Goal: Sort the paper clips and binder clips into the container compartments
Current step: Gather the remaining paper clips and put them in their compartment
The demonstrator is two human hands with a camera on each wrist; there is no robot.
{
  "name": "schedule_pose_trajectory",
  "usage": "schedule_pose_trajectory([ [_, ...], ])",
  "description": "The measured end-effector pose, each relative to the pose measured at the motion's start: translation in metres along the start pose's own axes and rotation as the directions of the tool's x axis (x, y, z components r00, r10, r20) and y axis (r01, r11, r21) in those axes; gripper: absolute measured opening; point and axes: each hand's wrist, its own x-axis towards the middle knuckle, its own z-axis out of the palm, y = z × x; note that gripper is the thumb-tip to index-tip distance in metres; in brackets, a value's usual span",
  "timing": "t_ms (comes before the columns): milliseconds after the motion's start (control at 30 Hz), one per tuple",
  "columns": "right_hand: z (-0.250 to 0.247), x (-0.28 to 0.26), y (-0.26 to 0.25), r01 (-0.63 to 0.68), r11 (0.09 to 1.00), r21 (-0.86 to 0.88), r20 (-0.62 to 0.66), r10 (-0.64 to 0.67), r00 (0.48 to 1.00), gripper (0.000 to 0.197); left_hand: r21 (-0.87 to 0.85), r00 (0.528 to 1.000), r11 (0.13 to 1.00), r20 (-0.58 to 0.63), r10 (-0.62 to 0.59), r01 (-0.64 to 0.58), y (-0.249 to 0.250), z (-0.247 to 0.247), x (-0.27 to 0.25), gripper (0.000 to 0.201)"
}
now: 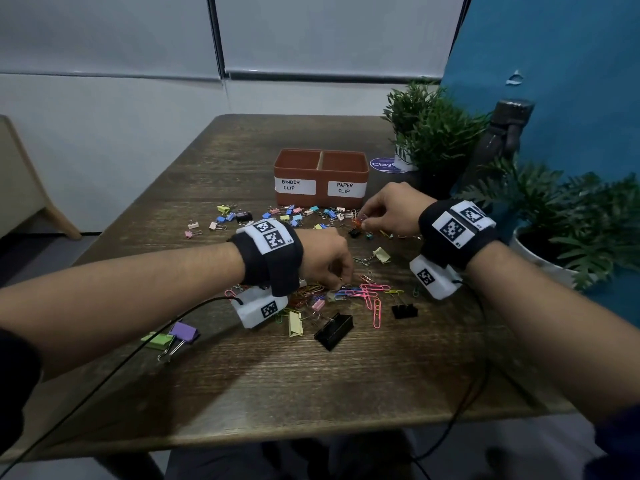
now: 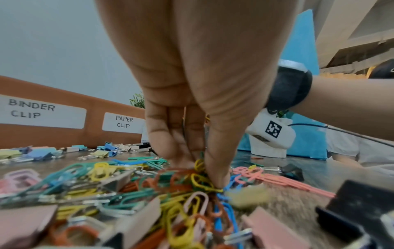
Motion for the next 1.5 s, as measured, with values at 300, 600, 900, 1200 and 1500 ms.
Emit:
schedule_pose_trajectory([
  [300,-0.011,0.028,-0.001,-0.039,0.992,0.121,-0.089,0.050,0.995,0.012,-0.266,0.971,0.958,-0.179,-0.158,0.107,-0.029,-0.023,-0.015,0.018],
  [600,-0.027,0.107,0.021,-0.180,0.929,0.324,-0.228,0.261,0.938,0.009,-0.818,0.775,0.573,-0.392,-0.496,-0.047,-0.088,-0.077,-0.011,0.015],
  [900,-0.010,0.159,0.038,-0.184,0.921,0.345,-0.290,0.291,0.912,0.016,-0.953,0.812,0.194,-0.300,-0.501,-0.233,-0.119,-0.091,0.021,0.012],
  [1200,0.011,0.171,0.055,-0.150,0.883,0.444,-0.310,0.308,0.899,0.020,-0.960,0.771,0.138,-0.277,-0.573,-0.243,-0.137,-0.098,0.051,0.012],
  [1500,0.018,0.174,0.061,-0.121,0.821,0.558,-0.331,0.354,0.875,0.024,-0.964,0.549,0.259,-0.248,-0.798,-0.059,-0.157,-0.113,0.104,0.026],
])
